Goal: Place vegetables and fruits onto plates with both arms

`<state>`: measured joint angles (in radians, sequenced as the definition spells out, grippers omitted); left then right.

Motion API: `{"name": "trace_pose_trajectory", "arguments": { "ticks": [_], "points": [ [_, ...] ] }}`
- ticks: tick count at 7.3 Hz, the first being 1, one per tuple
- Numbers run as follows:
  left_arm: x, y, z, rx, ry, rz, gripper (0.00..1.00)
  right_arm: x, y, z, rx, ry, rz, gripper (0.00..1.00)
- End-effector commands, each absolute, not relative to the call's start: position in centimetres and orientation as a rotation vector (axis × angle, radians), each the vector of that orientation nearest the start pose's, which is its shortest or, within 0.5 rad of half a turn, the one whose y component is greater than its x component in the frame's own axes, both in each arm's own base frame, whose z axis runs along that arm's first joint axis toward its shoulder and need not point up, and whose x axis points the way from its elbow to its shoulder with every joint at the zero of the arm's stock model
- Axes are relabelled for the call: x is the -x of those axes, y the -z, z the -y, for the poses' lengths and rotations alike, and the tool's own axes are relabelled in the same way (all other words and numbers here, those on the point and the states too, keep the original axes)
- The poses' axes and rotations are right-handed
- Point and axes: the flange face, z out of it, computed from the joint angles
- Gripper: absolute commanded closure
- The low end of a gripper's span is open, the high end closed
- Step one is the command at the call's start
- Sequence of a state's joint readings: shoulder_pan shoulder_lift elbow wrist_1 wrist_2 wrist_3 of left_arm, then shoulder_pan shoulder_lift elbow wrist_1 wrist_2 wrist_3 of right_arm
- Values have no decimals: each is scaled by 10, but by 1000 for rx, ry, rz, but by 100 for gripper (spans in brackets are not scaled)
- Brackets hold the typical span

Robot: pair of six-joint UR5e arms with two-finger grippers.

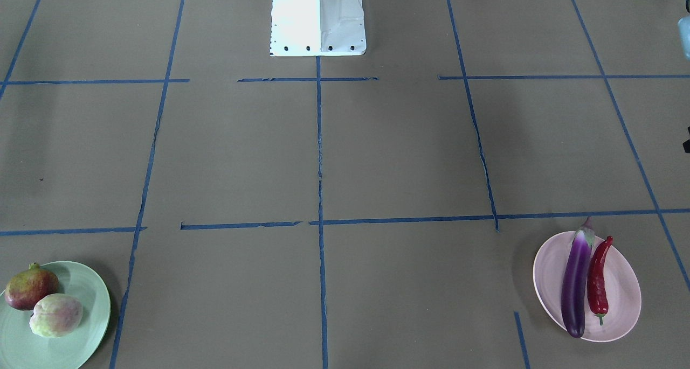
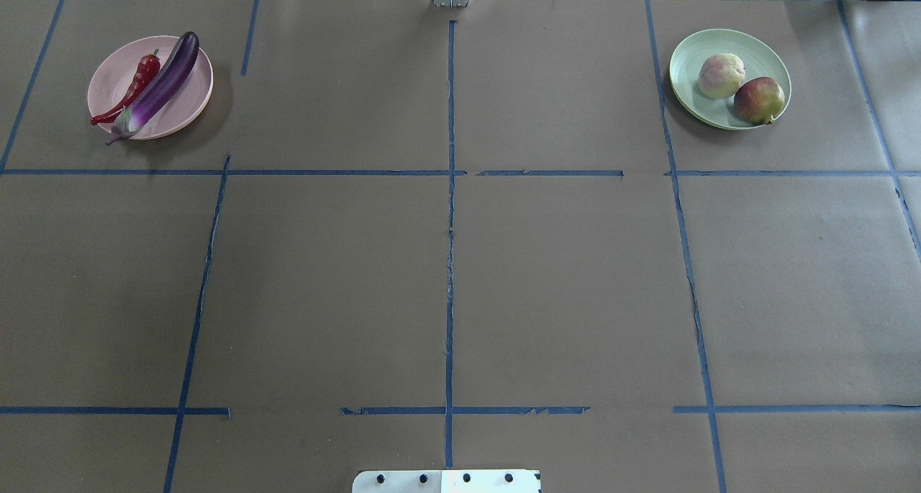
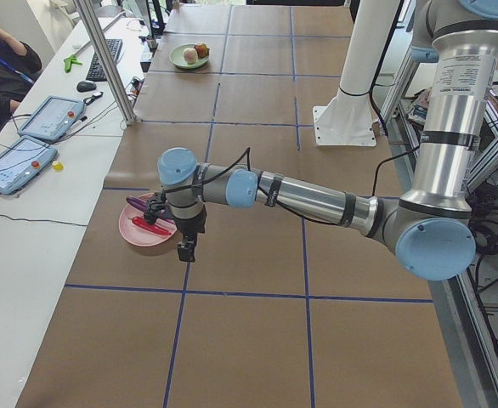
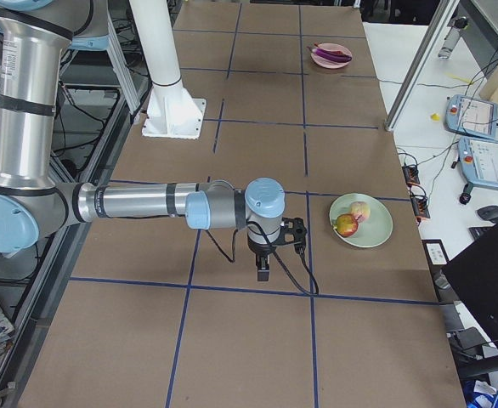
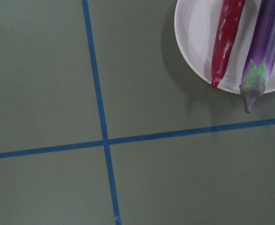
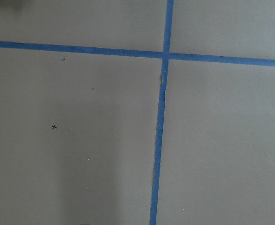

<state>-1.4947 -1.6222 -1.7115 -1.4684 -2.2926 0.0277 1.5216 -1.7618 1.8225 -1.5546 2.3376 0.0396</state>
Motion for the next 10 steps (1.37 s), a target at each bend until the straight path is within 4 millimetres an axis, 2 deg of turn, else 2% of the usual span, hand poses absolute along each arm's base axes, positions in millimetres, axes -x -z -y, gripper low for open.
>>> {"name": "trace_pose_trajectory", "arguments": {
  "ticks": [1,2,4,6,7,10],
  "points": [
    [59,-632,458,-6,-80,-790,0,-48,-623,412,-40,27,772,0],
    [57,-656,451,48,-60,-787,0,-48,-623,412,-41,27,772,0],
    [61,-651,439,19,-69,-779,0,-48,-626,412,-32,14,770,0],
    [61,-661,423,45,-59,-777,0,-48,-627,412,-26,11,770,0],
    [61,-665,422,52,-56,-777,0,-48,-627,412,-26,11,772,0],
    [59,-654,429,27,-74,-779,0,-48,-627,412,-25,9,772,0]
  ]
}}
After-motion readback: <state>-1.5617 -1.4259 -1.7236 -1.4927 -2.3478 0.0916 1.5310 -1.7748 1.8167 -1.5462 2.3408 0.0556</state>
